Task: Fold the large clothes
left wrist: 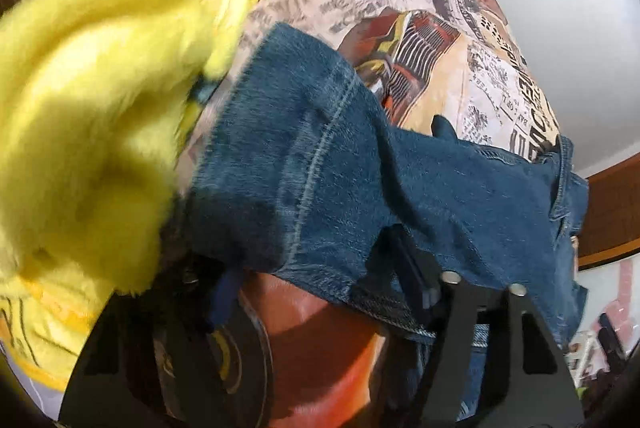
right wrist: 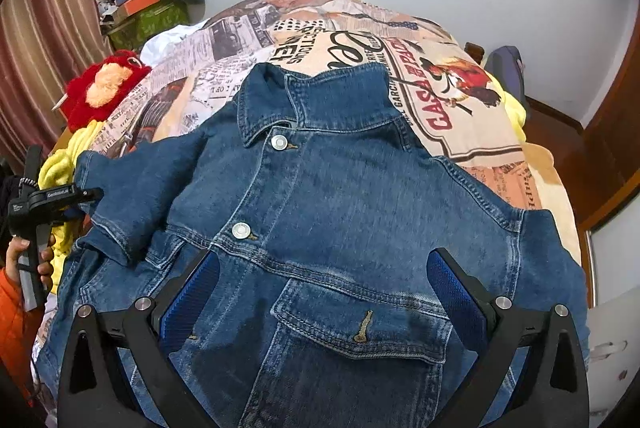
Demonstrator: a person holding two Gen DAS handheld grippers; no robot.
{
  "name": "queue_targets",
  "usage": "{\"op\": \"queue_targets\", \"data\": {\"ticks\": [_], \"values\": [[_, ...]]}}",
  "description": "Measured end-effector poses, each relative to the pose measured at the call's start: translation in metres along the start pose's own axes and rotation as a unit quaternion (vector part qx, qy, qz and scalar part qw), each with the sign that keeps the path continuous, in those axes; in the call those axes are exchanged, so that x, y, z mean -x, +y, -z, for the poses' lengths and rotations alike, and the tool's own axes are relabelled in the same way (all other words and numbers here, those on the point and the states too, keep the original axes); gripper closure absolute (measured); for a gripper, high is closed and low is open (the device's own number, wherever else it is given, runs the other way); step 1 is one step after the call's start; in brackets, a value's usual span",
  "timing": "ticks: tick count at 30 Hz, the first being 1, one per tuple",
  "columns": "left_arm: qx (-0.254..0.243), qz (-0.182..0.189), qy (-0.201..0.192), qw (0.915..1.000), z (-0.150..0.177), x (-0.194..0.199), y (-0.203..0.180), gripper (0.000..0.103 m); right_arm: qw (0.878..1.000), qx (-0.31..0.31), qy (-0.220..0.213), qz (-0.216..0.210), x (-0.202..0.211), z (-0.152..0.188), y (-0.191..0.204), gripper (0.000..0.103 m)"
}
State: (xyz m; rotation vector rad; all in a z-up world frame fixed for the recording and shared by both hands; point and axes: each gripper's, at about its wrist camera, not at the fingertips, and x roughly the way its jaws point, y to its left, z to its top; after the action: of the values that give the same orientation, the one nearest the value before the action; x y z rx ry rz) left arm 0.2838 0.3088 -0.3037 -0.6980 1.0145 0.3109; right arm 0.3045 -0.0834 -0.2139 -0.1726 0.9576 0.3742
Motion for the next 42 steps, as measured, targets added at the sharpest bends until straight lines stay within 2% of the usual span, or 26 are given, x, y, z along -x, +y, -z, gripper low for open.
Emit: {"op": "queue_targets", "data": {"ticks": [1,3,4,7,12,14,19,23,26,30,34,37,40,42], "values": [[-0.011,-0.013,-0.007,0.9998,0.000,0.002,-0.003,0.055,1.000,-0.001,0.000,0.000,-0.001,0.000,-0.001,0.000],[-0.041,-0.037,-0.025,0.9981,0.000,0.008,-0.010,0.077,1.000,-0.002,0.002,0.001,-0.003,-0.001,-0.002,0.000],[-0.056,-0.045,-0.034,0.9968,0.000,0.012,-0.014,0.082,1.000,-0.003,0.003,0.001,-0.003,-0.001,-0.003,0.000],[-0.117,-0.080,-0.075,0.9870,0.001,0.035,-0.037,0.084,1.000,-0.007,-0.001,-0.004,-0.001,-0.003,-0.005,0.000],[-0.190,-0.077,-0.146,0.9679,0.000,0.085,-0.088,0.085,1.000,-0.012,-0.018,-0.007,0.010,-0.003,-0.010,0.000],[-0.215,-0.059,-0.175,0.9589,-0.001,0.109,-0.115,0.085,0.999,-0.018,-0.026,-0.009,0.016,-0.003,-0.015,0.000],[-0.274,-0.014,-0.219,0.9362,0.007,0.145,-0.182,0.085,0.998,-0.035,-0.047,-0.009,0.035,-0.001,-0.032,0.000],[-0.330,0.035,-0.231,0.9145,0.024,0.163,-0.244,0.085,0.997,-0.051,-0.065,-0.007,0.052,-0.001,-0.048,0.000],[-0.357,0.064,-0.233,0.9022,0.038,0.167,-0.281,0.085,0.995,-0.068,-0.077,-0.006,0.066,0.001,-0.065,0.000],[-0.400,0.109,-0.204,0.8870,0.065,0.157,-0.335,0.085,0.992,-0.091,-0.087,0.000,0.081,0.004,-0.088,0.000],[-0.429,0.141,-0.148,0.8797,0.095,0.132,-0.372,0.085,0.989,-0.116,-0.092,0.007,0.094,0.011,-0.113,0.000],[-0.445,0.156,-0.080,0.8783,0.114,0.100,-0.390,0.084,0.988,-0.128,-0.089,0.017,0.101,0.013,-0.130,0.000],[-0.449,0.170,0.011,0.8771,0.137,0.065,-0.402,0.082,0.988,-0.128,-0.082,0.025,0.103,0.014,-0.139,0.000],[-0.453,0.164,0.066,0.8736,0.151,0.046,-0.404,0.074,0.989,-0.121,-0.078,0.030,0.102,0.015,-0.140,0.000]]}}
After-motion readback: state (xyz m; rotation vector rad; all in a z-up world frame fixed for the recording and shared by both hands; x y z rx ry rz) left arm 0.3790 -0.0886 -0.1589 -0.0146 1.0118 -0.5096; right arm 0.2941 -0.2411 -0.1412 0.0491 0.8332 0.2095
